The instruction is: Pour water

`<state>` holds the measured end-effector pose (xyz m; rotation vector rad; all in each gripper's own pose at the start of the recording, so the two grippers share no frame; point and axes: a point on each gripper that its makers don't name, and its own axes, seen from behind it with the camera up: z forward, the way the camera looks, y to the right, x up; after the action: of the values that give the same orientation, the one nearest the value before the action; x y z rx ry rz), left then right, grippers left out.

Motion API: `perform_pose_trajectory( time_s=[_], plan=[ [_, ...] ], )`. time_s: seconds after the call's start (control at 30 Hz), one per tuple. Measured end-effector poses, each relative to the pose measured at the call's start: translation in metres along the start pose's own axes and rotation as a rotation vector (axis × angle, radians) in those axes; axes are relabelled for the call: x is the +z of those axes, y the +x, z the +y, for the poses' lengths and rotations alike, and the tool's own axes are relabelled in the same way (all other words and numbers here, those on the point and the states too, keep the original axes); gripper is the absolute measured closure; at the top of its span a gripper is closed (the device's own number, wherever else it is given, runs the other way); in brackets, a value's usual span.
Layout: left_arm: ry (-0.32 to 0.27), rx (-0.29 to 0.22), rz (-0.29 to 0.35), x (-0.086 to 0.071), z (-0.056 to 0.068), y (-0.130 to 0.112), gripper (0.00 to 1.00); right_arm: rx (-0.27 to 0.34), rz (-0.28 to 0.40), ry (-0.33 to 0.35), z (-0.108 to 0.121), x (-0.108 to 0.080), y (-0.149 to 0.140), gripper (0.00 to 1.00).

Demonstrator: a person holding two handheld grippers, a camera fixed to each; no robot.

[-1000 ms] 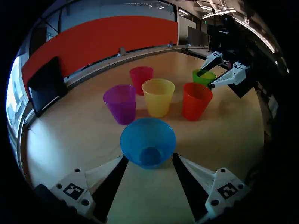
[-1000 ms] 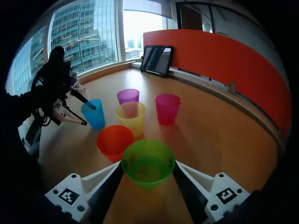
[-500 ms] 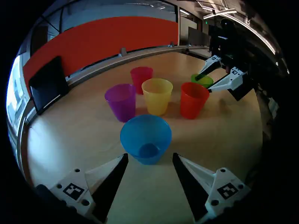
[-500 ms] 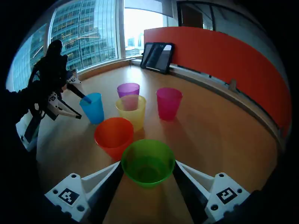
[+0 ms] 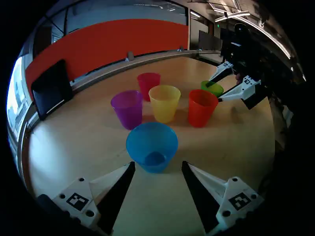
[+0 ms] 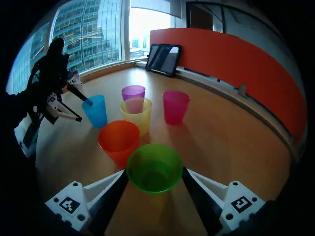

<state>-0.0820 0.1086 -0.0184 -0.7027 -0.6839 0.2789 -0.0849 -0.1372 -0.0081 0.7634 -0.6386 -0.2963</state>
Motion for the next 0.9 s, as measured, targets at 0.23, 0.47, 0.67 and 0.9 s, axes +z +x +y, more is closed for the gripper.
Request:
perform_pose_trajectory(
  time_s=[0.23,0.47,0.67,0.9],
  plan=[
    [0.02,-0.004,0.011,-0.01,-0.002,-0.001,0.12,0.005,0.016,-0.023,-0.002,-0.014,-0.001,0.0],
    [0.043,-0.015,0.035,-0.024,-0.001,-0.003,0.12,0.005,0.033,-0.058,-0.002,-0.033,-0.006,0.0],
    [0.06,-0.038,0.057,-0.034,-0.001,-0.007,0.12,0.016,0.053,-0.084,-0.003,-0.048,-0.012,0.0],
    [0.112,-0.06,0.099,-0.048,-0.007,-0.006,0.12,0.042,0.088,-0.115,-0.006,-0.064,-0.014,0.0]
  ],
)
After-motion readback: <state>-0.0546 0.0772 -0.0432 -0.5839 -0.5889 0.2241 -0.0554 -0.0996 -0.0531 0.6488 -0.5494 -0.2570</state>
